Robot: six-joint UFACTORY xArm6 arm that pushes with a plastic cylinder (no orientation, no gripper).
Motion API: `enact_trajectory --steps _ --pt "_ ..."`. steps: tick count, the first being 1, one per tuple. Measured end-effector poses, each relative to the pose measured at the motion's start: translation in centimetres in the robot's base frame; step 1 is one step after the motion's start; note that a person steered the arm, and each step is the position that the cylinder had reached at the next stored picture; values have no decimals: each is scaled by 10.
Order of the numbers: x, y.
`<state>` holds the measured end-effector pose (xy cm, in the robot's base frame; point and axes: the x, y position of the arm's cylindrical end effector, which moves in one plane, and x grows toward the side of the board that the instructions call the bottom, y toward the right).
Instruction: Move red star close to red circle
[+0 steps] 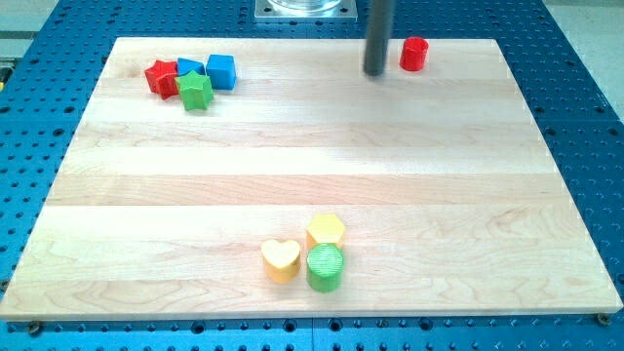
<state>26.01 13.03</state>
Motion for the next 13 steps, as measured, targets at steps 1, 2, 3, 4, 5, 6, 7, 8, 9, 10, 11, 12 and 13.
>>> enact_trajectory --steps 1,2,3,4,5,6,7,8,9,10,11,12,13 --pt "5 10" --pt "30 -62" --pt "80 -130" --pt "121 -225" --pt "117 -302" --pt "98 -326" --pt "78 -339" --pt "54 -344" --pt "54 -338" --pt "54 -338" --pt "54 -342" --pt "49 -346" --pt "15 -332"
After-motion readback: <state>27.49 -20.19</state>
